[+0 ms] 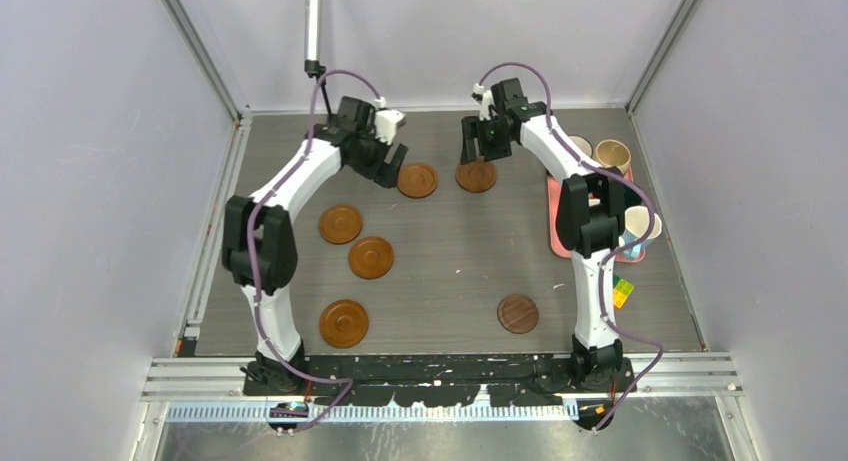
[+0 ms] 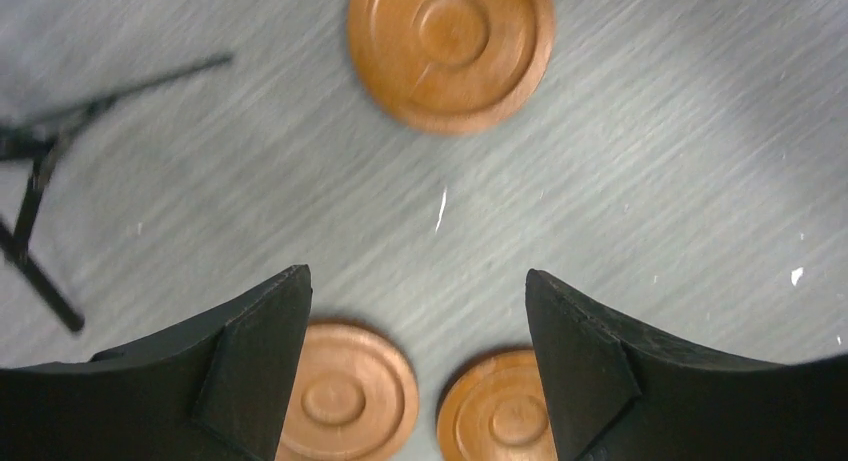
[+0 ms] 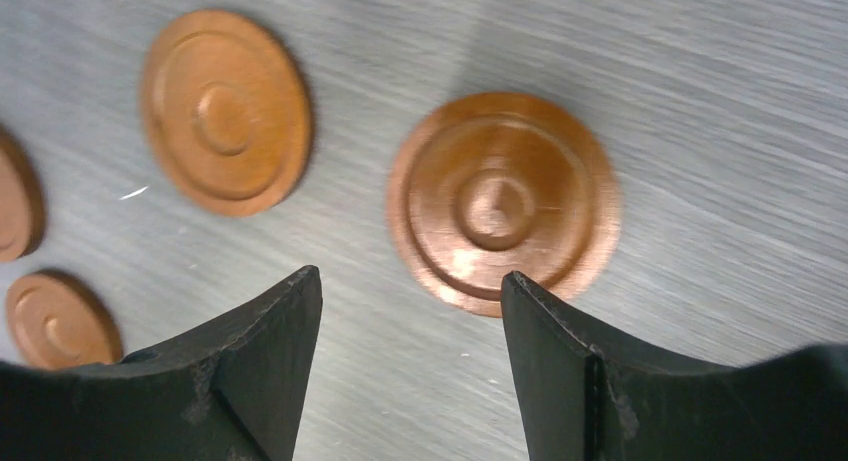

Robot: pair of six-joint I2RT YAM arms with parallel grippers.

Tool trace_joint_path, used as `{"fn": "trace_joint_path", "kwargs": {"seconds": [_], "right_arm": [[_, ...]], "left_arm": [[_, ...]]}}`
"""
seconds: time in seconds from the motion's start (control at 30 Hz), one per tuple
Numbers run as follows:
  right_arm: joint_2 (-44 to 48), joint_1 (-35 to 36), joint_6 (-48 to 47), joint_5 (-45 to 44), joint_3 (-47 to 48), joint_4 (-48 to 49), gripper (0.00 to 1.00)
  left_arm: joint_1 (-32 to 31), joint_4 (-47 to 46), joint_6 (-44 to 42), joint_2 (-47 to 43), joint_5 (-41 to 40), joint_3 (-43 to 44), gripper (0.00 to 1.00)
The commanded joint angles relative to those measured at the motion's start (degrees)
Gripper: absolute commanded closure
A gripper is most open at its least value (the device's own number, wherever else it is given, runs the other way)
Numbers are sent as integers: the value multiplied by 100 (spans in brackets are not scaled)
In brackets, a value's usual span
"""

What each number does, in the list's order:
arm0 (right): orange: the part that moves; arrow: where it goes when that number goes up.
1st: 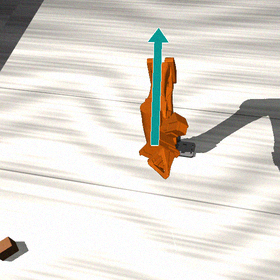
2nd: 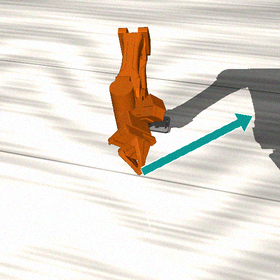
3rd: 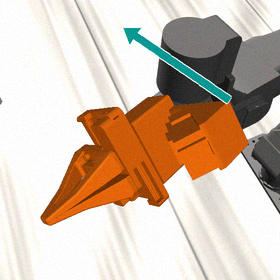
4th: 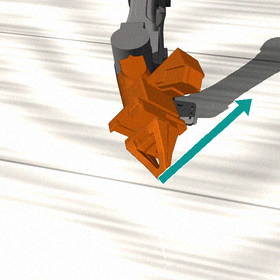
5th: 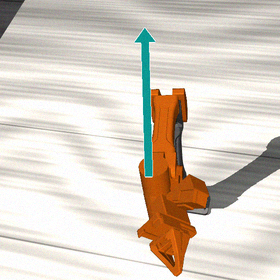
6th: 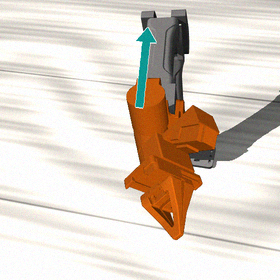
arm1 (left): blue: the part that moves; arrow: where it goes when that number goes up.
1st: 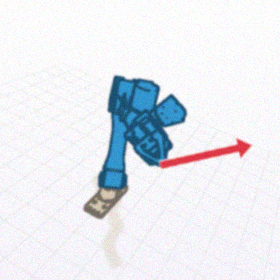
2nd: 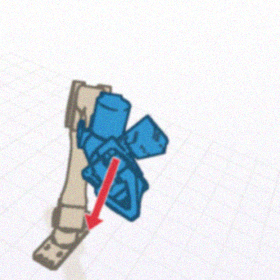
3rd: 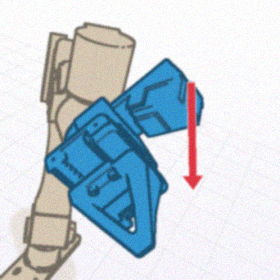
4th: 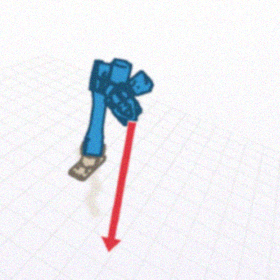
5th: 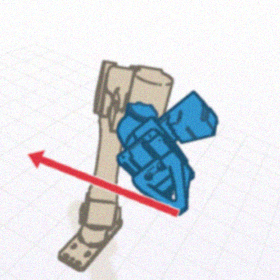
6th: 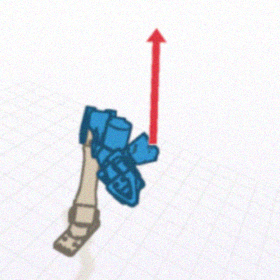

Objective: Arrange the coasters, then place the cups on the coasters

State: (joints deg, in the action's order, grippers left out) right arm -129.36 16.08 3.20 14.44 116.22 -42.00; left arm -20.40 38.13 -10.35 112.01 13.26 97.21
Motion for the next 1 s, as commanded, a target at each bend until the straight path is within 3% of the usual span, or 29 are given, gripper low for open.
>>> {"fn": "trace_joint_path", "kwargs": {"seconds": [0.0, 0.3, 0.5, 0.73, 0.97], "right_arm": [[356, 428, 181, 670, -296, 315, 29], [100, 1462, 132, 805, -278, 541, 29], [-221, 2090, -60, 815, -30, 499, 29], [-316, 2369, -272, 986, -265, 722, 26], [-397, 2624, -505, 627, -319, 788, 26]], "left_arm": [[559, 52, 189, -777, 380, -899, 20], [1784, -112, 216, -1733, 332, -2362, 18], [2014, -432, -127, -1832, 407, -2860, 17], [2014, -688, -561, -1334, 459, -2689, 19], [2014, -625, -629, -878, 409, -2372, 21]]}}
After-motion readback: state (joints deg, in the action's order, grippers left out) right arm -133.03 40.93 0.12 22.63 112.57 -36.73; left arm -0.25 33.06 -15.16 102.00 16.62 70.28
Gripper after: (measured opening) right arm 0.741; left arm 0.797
